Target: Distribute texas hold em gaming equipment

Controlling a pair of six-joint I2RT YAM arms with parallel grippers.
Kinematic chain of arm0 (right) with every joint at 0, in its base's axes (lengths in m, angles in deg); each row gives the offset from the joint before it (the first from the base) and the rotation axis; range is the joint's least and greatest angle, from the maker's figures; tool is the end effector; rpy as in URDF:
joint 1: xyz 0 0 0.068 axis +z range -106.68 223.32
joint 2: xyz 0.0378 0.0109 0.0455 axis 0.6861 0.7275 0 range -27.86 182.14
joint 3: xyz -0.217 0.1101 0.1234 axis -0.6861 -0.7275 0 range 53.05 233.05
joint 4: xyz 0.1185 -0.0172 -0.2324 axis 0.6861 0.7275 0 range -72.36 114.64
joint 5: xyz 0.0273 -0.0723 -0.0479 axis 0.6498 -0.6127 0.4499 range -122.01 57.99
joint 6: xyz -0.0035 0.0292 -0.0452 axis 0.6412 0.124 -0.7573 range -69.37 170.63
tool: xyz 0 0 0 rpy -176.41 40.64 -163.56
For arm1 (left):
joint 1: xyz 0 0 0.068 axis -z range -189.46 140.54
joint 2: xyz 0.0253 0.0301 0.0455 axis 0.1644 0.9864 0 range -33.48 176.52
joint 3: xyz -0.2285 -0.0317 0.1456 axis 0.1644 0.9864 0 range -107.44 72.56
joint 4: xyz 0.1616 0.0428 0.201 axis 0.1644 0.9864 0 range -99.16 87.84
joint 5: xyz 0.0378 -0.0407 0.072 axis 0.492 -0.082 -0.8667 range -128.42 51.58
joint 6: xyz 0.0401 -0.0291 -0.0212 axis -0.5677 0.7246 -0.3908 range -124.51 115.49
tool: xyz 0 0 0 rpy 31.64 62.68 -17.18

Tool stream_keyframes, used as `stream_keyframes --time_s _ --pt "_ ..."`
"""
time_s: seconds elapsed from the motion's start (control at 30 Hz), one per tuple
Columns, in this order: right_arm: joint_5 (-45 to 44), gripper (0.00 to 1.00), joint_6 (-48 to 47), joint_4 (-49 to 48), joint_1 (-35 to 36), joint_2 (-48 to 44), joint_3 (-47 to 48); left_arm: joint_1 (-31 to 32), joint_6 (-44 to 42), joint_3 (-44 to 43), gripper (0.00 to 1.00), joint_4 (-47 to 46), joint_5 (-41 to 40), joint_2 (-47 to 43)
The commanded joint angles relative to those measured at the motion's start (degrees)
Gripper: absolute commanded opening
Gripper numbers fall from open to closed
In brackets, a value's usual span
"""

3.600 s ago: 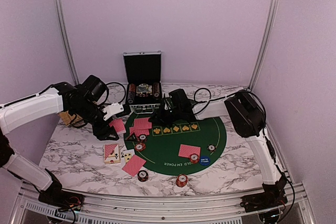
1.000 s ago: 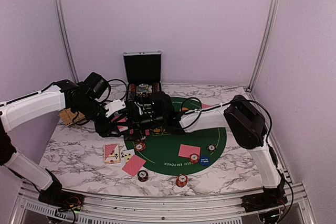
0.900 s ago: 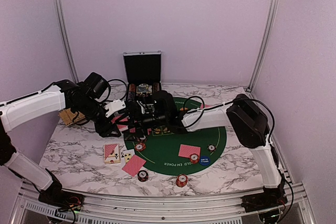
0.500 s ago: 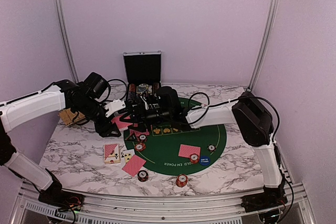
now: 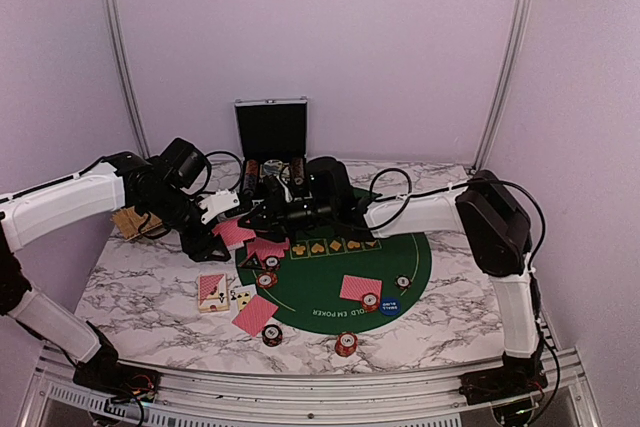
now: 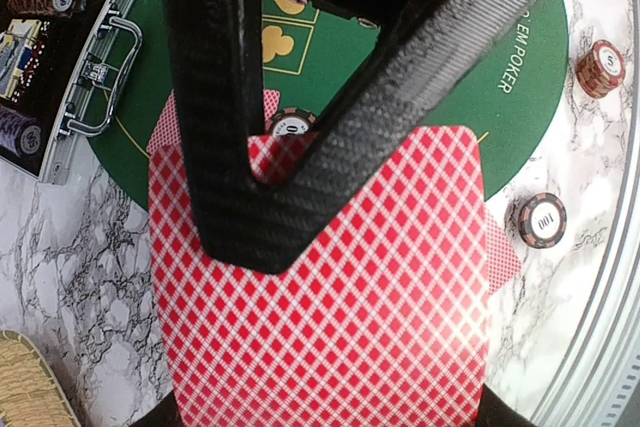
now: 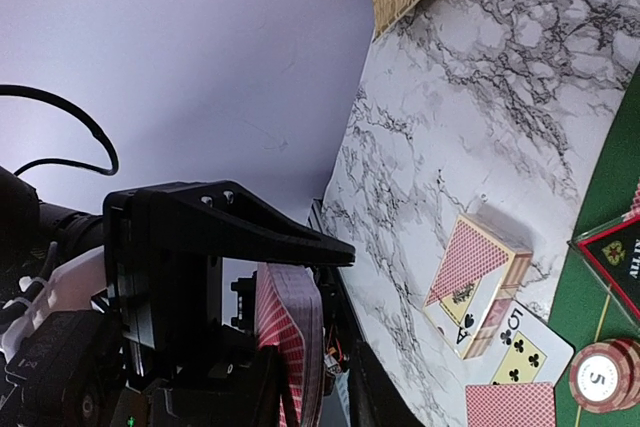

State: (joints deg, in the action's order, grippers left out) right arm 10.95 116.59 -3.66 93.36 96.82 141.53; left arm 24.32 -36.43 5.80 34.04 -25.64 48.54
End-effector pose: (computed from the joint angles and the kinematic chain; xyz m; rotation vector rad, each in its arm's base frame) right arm 0.3027 0.3989 0.2087 -0.3612 2.3132 1.9280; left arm 0.2385 -0.1692 0.2756 1.4678 2.1229 -0.3007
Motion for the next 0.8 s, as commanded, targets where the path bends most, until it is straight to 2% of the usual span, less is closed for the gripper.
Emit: stream_keyframes --time_s 0.0,0.23,0.43,0.57,0.77 --pt "-1.0 0.21 -0.5 1.8 -0.7 -2.5 -0.7 -0.2 -0.1 -0.2 0.00 -0.7 0.0 -0.4" --pt "0.5 0.09 3.3 -2.5 -0.9 -3.0 -2.0 -0.2 -0.3 0.1 0.00 -0.7 -0.3 -0.4" --pt "1.8 0.09 10.0 -11.3 -1.3 -3.6 -5.0 -0.2 -0.4 0.6 0.00 -0.7 -0.4 -0.6" --pt "1.6 0.12 10.2 -12.0 -1.3 -4.4 -5.3 -0.2 -0.4 0.5 0.00 -0.7 -0.4 -0.6" --pt "1.7 0.09 12.1 -14.9 -1.3 -4.8 -6.5 -0.2 -0.5 0.3 0.00 -0.7 -0.3 -0.4"
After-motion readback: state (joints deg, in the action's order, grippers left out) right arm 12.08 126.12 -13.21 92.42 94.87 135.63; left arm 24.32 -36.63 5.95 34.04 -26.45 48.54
